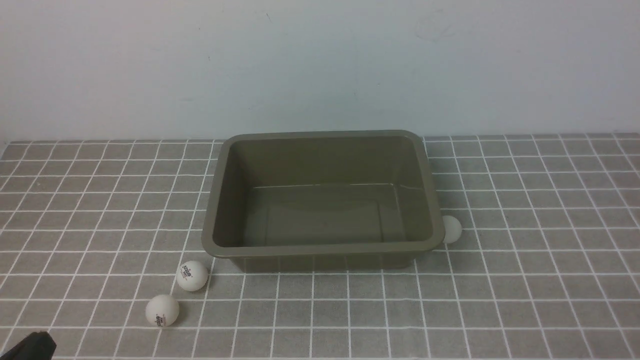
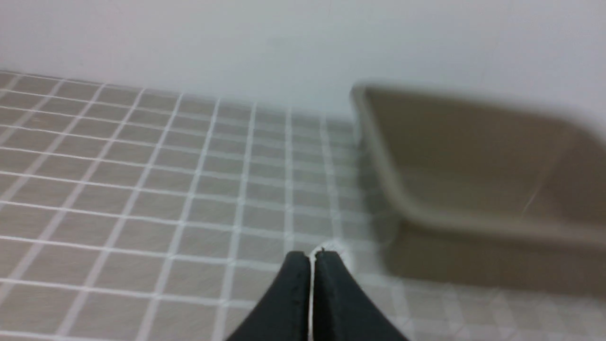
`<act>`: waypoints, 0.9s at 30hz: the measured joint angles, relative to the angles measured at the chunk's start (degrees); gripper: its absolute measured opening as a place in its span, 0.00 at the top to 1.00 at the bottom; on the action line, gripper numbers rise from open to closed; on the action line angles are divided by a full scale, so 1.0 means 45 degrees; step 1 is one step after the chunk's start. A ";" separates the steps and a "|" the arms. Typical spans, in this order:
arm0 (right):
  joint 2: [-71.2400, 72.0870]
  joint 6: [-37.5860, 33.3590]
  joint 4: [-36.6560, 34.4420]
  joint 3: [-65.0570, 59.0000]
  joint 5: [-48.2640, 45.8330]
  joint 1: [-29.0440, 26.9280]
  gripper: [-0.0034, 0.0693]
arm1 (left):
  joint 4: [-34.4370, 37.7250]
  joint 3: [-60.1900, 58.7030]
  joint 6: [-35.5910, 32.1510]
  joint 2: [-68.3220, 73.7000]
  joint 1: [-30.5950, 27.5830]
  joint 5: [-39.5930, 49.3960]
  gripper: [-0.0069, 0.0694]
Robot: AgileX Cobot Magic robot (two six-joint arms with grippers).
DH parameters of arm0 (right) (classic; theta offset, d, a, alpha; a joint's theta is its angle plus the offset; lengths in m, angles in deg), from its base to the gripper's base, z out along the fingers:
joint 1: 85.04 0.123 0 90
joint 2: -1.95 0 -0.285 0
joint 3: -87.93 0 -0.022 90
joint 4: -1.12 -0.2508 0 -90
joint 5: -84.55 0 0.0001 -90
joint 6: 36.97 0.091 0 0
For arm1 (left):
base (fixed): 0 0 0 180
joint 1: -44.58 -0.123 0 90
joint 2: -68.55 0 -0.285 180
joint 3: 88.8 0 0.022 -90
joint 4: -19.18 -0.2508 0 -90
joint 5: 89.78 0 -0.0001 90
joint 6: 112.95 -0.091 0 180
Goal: Put the table tennis balls into the box on the grey coffee tablecloth.
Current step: 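Reach for and grasp a ping pong ball on the table beside the basket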
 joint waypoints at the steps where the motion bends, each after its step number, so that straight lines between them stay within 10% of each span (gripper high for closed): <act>1: 0.0000 0.0000 0.0012 0.0000 0.0000 0.0000 0.97 | 0.0589 0.0000 0.0161 0.0000 0.0000 -0.0330 0.92; 9: 0.0000 0.0207 0.0146 -0.0047 0.0290 0.0000 0.97 | 0.4520 0.0000 0.0536 0.0000 0.0000 -0.3136 0.92; 13: 0.0000 0.1794 -0.2236 -0.0112 0.2665 0.0000 0.97 | 0.4924 0.0356 0.0536 0.0000 -0.0012 -0.3977 0.92; 19: 0.0000 0.4462 -0.6962 -0.0112 0.5737 0.0000 0.97 | 0.3644 0.2983 -0.0420 0.2001 -0.0012 0.0741 0.92; 27: 0.0000 0.4145 -0.7999 -0.0112 0.6708 0.0000 0.97 | -0.0286 0.6040 -0.0584 1.0023 -0.0069 0.6858 0.92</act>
